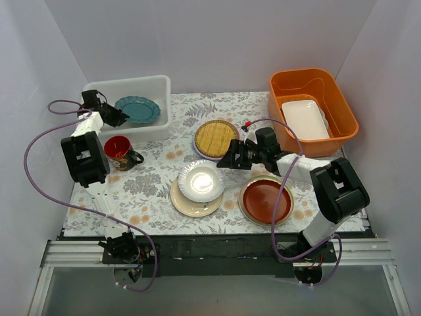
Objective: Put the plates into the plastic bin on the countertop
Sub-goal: Place the plate in the plastic bin.
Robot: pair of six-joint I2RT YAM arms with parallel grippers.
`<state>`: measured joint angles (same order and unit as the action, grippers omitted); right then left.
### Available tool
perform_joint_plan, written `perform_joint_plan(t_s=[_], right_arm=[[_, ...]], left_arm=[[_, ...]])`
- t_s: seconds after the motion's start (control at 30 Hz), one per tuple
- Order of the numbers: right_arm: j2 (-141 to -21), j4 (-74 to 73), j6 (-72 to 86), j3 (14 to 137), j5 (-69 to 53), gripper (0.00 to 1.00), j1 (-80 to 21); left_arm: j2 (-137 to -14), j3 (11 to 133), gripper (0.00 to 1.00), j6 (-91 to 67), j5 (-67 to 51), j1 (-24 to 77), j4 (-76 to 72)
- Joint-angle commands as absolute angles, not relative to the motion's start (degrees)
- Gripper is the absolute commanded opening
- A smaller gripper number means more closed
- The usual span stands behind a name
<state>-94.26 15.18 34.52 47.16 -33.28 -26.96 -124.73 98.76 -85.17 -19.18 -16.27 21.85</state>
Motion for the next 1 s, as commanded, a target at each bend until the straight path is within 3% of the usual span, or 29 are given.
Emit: perform_joint_plan(t_s=[0.0, 0.17, 0.2, 0.3, 0.43, 0.57, 0.8, 0.97], right_arm=[[-94.83, 17.05, 33.93, 49.31, -34.36, 0.96, -26.46], [-95.27, 17.05, 33.92, 49.48, -34.89, 0.96, -26.46], [-95.19, 17.05, 33.84, 49.48, -34.98, 0.96, -26.46], [-94.84, 17.05, 33.84, 49.40, -34.72, 0.96, -26.37], [-94.57, 16.61, 33.49, 49.39, -34.54, 0.96, -26.19], [-94.40, 16.70, 33.57, 49.39, -34.63, 0.96, -26.19], [-94.04, 16.61, 33.49, 49.39, -34.54, 0.96, -26.10], [-93.43, 16.35, 33.31, 49.31, -34.54, 0.96, -26.10]], left_arm=[[-123.30, 105.46, 0.00, -83.68, -21.89, -16.00, 19.33], [-125.07, 107.23, 0.01, -82.53, -21.88, -16.00, 21.62], [-125.24, 107.31, 0.07, -82.44, -21.97, -15.91, 21.62], [-126.03, 107.49, 0.11, -81.83, -22.32, -16.00, 21.97], [-126.47, 107.49, 0.30, -81.65, -22.50, -15.91, 22.15], [-127.00, 108.19, 0.41, -81.30, -21.97, -16.00, 23.02], [-127.45, 110.04, 0.57, -79.89, -20.57, -16.00, 26.37], [-126.56, 109.51, 0.61, -79.19, -19.78, -15.91, 26.46]])
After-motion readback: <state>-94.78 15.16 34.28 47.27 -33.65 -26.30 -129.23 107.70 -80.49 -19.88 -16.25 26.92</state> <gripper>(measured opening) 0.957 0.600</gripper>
